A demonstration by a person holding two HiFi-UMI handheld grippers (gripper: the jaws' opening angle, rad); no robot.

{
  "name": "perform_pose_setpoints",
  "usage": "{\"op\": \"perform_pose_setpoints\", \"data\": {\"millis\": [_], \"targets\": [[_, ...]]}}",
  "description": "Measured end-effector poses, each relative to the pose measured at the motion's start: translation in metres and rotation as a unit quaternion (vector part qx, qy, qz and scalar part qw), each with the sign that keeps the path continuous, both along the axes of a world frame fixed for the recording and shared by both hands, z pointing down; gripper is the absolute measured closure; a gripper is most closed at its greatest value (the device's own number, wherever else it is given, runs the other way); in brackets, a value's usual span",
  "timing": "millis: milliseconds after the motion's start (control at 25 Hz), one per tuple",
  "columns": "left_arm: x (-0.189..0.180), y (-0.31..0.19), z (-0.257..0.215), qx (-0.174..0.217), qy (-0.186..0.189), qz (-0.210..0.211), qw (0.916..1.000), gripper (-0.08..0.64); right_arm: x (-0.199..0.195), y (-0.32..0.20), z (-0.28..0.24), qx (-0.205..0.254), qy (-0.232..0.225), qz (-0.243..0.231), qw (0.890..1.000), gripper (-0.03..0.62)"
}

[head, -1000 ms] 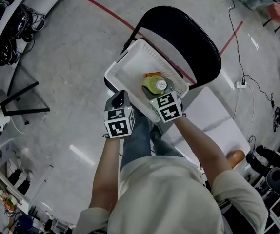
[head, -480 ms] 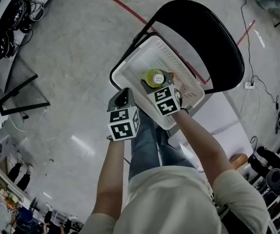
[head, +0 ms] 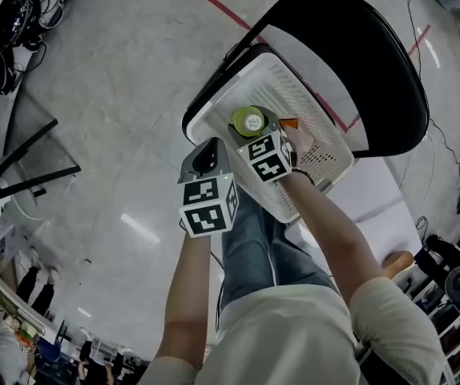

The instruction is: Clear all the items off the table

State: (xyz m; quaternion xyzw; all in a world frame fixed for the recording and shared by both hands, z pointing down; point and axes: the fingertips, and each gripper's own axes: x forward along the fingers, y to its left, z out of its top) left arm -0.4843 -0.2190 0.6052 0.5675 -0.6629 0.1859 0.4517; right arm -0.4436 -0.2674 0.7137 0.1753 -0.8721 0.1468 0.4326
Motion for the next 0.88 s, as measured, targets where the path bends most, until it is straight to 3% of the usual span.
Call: {"op": "perform_pose_setpoints", "data": {"millis": [360, 880], "targets": [[-0.002, -0.004, 0.013, -0.007, 0.009, -0.003, 0.9999, 0.552, -0.013, 0.003, 0.040, -0.007, 0.015, -0.016, 1.000, 0.319], [-0.003, -0.002, 0.014, -0.005, 0.014, -0.006, 0.9999, 0.552, -0.025, 0.005, 0.044, -0.003, 0.003, -0.020, 1.000, 0.298]]}}
